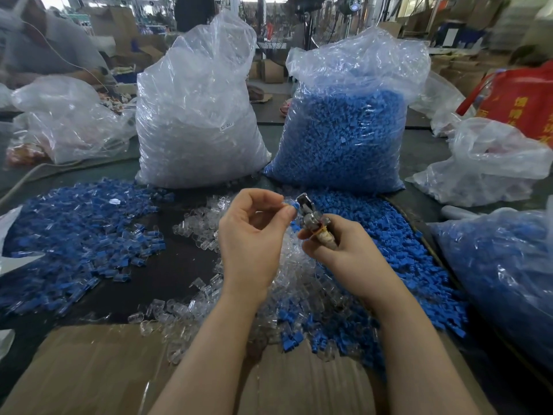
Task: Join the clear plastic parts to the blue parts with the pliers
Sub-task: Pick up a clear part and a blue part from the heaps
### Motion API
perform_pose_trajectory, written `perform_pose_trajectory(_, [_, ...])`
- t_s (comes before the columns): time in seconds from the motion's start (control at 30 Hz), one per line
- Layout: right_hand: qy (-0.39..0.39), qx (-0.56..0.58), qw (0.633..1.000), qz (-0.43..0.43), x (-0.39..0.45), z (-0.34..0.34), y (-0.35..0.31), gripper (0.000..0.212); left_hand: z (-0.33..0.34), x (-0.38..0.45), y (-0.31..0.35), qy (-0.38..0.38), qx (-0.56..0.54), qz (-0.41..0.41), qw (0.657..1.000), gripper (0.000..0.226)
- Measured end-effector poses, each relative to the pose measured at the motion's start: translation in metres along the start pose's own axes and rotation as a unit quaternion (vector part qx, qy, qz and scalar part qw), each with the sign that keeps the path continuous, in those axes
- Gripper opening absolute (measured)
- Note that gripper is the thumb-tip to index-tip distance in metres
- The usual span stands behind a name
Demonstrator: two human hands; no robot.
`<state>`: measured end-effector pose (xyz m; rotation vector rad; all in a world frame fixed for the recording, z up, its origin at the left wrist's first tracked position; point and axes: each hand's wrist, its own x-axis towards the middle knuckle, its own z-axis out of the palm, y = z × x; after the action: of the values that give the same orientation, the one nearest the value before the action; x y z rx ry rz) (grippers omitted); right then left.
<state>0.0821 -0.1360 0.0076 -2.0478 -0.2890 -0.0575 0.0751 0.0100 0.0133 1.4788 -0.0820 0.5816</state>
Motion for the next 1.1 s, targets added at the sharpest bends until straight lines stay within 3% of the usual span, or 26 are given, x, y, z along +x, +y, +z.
perform_pose_trajectory(0.37, [-0.008, -0.003, 1.000, -0.009, 0.0002, 0.0004, 0.0011, 0.009, -0.0054, 0.0021, 0.0015, -0.047, -0.022, 0.010, 0.999, 0.026])
perform_pose_trajectory(0.93, [-0.004, -0.038, 0.999, -0.031, 0.0002, 0.0014, 0.0080, 0.017, -0.0062, 0.0022, 0.0004, -0.055, -0.028, 0.006, 0.998, 0.027])
perform_pose_trajectory(1.1, [0.000, -0.064, 0.997, -0.037, 0.0010, 0.0012, 0.0083, 0.011, -0.0062, 0.0026, 0.0020, -0.054, -0.029, 0.005, 0.998, 0.028])
